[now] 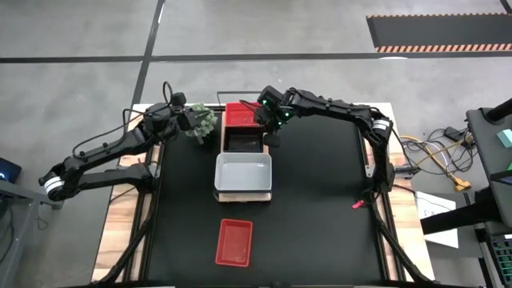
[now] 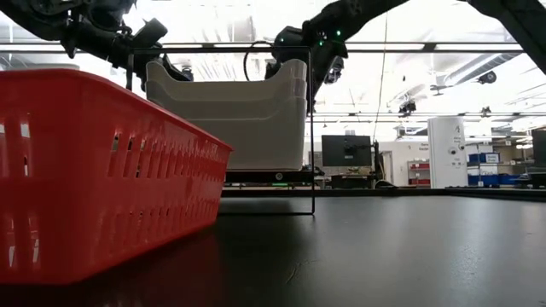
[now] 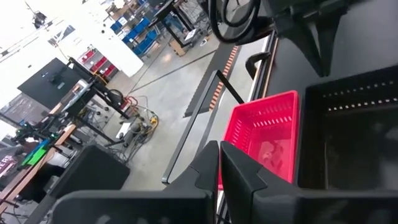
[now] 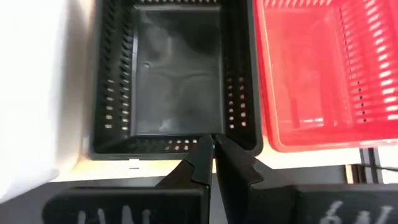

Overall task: Stack baskets on shelf by color
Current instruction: Stack the black bin on top of the other black bin on the shelf, then stack the red bin on top of the red bin on the shelf

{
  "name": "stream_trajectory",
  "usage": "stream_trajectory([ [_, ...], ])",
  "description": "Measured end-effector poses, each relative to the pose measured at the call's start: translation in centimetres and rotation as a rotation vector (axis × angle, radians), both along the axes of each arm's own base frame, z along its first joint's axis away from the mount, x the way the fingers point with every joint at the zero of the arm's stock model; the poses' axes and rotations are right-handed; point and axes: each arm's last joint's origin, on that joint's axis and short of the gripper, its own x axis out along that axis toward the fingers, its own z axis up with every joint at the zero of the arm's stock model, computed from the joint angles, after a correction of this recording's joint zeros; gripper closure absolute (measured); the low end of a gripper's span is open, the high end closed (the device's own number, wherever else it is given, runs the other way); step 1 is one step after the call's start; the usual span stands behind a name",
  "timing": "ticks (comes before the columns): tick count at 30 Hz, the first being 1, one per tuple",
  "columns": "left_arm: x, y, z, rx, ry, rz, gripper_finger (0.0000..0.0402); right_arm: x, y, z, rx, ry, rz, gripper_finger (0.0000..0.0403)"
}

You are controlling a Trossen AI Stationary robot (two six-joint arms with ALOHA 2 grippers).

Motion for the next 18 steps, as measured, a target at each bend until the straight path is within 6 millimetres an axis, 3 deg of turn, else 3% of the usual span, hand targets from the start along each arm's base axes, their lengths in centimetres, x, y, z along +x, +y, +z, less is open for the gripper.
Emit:
stream_trajectory([
  [9,0.5,0.3,0.6,-0.025,-0.115,0.005,0.0402,-2.7,1.9,4.7,-0.061,-0.086,0.076,0.0392],
  [18,0.7,-1.7,1.9,-0.366,-0.4,-0.044,0.0402,-8.4,6.8,4.5,-0.141,-0.25,0.135,0.0392],
])
